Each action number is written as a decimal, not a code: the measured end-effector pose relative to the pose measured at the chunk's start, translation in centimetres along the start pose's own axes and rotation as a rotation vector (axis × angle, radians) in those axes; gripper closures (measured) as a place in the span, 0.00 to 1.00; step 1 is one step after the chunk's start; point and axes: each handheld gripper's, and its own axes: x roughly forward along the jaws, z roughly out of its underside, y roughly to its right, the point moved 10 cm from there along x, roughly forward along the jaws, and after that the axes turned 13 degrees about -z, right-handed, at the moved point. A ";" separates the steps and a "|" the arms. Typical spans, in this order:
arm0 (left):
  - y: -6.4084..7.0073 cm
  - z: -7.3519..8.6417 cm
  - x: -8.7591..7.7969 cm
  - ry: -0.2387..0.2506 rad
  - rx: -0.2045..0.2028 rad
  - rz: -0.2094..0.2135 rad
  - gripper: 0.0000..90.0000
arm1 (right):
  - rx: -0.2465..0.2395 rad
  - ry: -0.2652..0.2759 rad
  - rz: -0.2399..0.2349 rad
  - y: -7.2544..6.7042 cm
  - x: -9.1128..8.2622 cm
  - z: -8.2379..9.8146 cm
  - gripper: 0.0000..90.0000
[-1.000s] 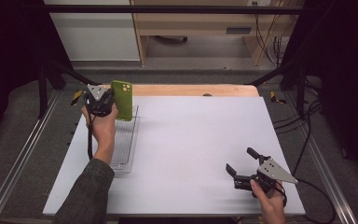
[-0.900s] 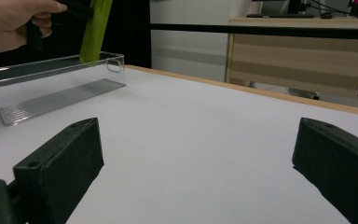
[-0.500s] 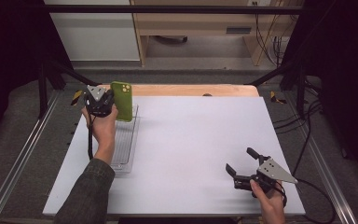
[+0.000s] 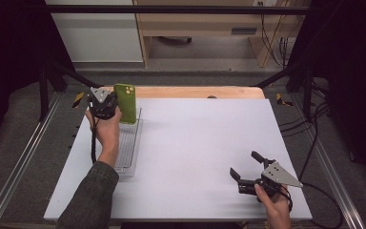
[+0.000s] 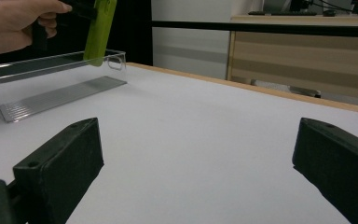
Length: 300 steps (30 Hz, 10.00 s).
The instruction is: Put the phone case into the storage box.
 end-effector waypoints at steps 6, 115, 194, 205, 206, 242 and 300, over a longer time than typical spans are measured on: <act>0.1 0.0 0.1 0.002 0.000 -0.003 0.97 | -0.003 -0.002 0.000 0.0 0.0 0.0 0.02; 1.0 2.6 1.3 -0.069 0.011 -0.001 0.97 | 0.004 0.004 0.001 0.1 -0.1 0.0 0.02; 1.1 1.5 -0.5 -0.032 0.011 0.032 0.49 | 0.005 -0.001 0.003 0.1 -0.1 0.1 0.02; 2.0 1.6 -1.2 -0.048 0.019 0.079 0.35 | 0.005 0.002 0.005 0.1 -0.1 0.1 0.02; 2.1 1.6 -1.3 -0.050 0.021 0.081 0.34 | 0.005 0.001 0.005 0.1 -0.1 0.1 0.02; 4.1 1.6 -2.6 -0.069 0.016 0.184 0.12 | 0.009 -0.002 -0.003 0.0 0.0 0.1 0.02; 8.4 -0.6 -9.8 0.001 -0.007 0.477 0.04 | 0.001 -0.007 -0.009 -0.2 0.1 0.2 0.02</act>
